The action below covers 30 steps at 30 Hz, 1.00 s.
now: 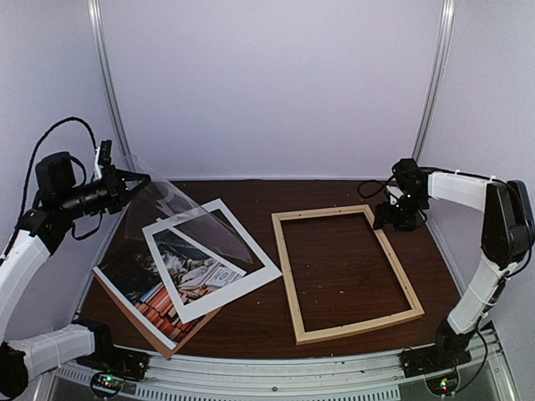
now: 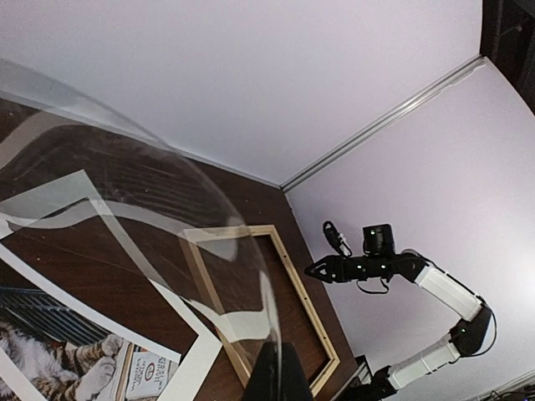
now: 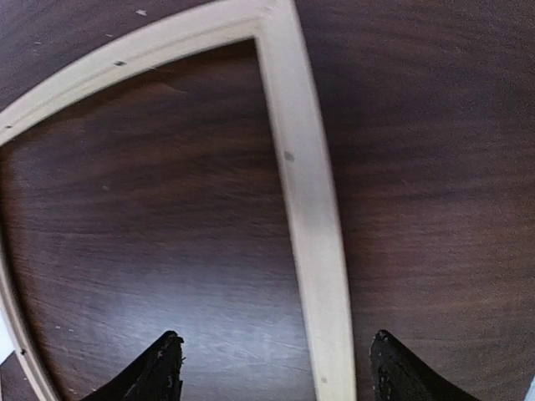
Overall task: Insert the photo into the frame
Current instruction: Adjust the frame body at the center of the board.
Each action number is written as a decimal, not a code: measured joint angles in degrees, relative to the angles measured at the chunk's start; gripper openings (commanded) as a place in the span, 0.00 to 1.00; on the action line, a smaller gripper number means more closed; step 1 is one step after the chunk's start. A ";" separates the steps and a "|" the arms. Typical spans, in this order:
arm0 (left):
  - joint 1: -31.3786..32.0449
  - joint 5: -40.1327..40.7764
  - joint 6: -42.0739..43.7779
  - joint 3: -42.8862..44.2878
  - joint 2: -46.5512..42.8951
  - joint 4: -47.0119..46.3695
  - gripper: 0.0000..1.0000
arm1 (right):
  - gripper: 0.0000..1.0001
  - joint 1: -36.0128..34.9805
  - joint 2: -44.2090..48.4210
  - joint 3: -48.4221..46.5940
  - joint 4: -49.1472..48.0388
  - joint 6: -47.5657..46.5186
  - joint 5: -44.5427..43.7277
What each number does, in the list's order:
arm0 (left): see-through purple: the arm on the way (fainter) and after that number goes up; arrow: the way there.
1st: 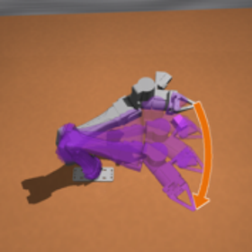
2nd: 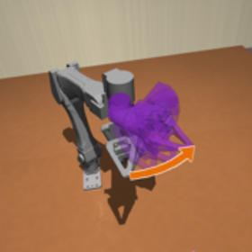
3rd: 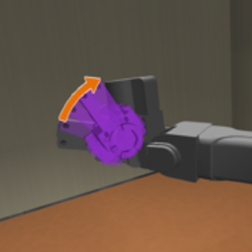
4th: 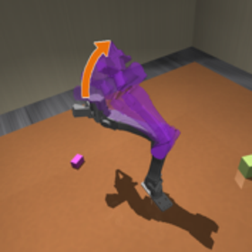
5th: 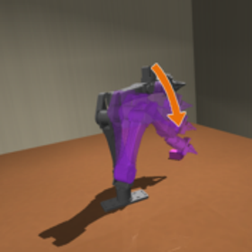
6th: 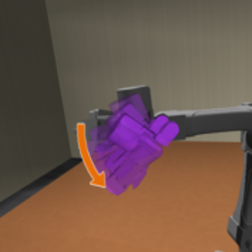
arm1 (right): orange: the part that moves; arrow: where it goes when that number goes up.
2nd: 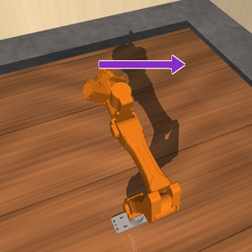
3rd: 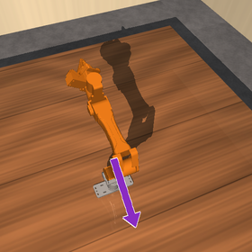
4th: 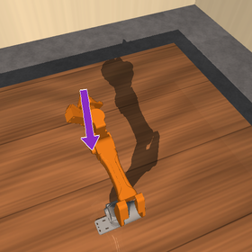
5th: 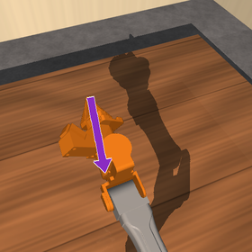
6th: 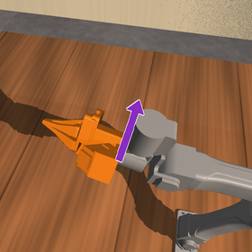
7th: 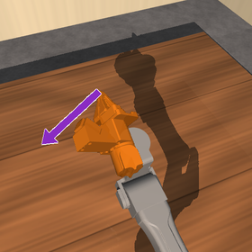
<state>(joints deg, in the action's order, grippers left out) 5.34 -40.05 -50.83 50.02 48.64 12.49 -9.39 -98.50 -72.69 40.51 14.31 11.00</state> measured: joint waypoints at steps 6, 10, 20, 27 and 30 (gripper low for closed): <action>4.98 -0.61 0.35 5.86 3.67 -0.39 0.00 | 0.75 5.20 1.22 5.05 1.44 -2.23 -1.70; 9.88 -0.20 0.85 9.49 7.43 -0.83 0.00 | 0.72 5.40 1.22 7.69 0.92 -2.40 -1.49; 25.68 1.73 1.27 12.79 16.79 -8.55 0.00 | 0.62 5.51 1.20 11.96 -2.08 -1.95 2.38; 28.96 6.10 -0.39 1.99 19.10 -13.49 0.00 | 0.59 5.51 0.52 12.33 -4.13 -1.66 4.15; 29.22 9.22 -0.81 -2.99 20.28 -12.59 0.00 | 0.58 5.51 0.28 12.33 -4.42 -1.42 4.48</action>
<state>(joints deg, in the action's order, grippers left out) 34.57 -30.83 -51.64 47.03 68.93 -0.10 -3.88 -98.21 -60.36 36.10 12.88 15.49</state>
